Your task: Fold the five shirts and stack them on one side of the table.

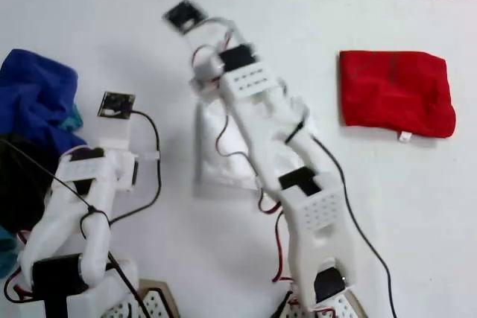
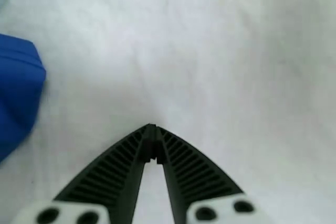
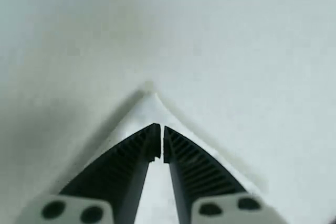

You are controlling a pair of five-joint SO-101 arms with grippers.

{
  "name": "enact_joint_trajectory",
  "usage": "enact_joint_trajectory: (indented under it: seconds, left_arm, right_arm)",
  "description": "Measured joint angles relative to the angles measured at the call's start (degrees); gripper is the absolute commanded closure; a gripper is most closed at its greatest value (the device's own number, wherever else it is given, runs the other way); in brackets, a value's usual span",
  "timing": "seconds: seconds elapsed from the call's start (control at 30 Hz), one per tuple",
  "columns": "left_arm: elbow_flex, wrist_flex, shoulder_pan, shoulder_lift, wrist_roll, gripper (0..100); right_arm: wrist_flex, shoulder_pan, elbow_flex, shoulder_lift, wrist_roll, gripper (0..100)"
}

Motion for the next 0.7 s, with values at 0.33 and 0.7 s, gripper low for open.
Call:
enact_joint_trajectory:
  seconds: [0.33,0.7]
  left_arm:
    - [0.00,0.00,0.18,0.00,0.00,97]
    - [0.00,0.00,0.09,0.00,0.00,97]
  right_arm:
    - [11.96,15.38,1.14,0.00,0.00,97.8]
    - [-5.71,16.53,20.66,0.00,0.00,97.8]
